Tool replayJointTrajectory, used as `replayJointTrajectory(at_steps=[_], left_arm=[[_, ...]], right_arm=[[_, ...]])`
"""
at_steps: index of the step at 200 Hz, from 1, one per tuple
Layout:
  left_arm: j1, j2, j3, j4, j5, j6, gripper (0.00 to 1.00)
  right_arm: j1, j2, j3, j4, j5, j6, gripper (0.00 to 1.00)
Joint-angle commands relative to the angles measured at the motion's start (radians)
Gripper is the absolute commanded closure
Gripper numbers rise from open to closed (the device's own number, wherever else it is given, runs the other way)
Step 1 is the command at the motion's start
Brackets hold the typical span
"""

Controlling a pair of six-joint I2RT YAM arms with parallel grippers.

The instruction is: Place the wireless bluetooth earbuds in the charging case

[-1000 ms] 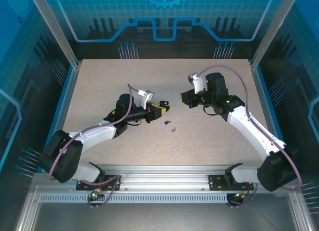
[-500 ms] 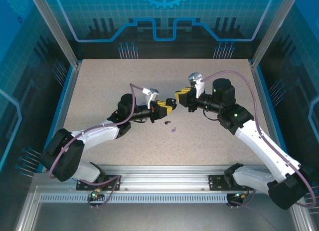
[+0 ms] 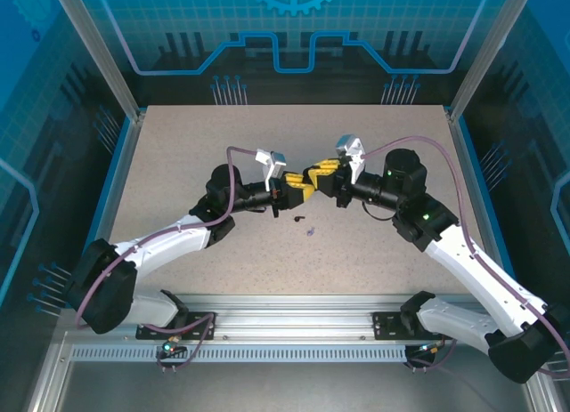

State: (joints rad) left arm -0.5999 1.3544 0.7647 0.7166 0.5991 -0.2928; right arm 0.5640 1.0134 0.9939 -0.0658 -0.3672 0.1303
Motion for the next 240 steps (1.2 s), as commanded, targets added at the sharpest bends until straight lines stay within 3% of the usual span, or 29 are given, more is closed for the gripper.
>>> replayJointTrajectory(at_steps=[1,240], left_arm=[[-0.009,-0.029,0.034,0.035,0.021,0.021,1.0],[-0.018,-0.051,0.045,0.044,-0.041,-0.019,1.0]], right_arm=[[0.018,-0.013,-0.006,0.037,0.028,-0.019,0.85],[0.028,-0.018,-0.024,0.012,0.064,-0.052,0.86]])
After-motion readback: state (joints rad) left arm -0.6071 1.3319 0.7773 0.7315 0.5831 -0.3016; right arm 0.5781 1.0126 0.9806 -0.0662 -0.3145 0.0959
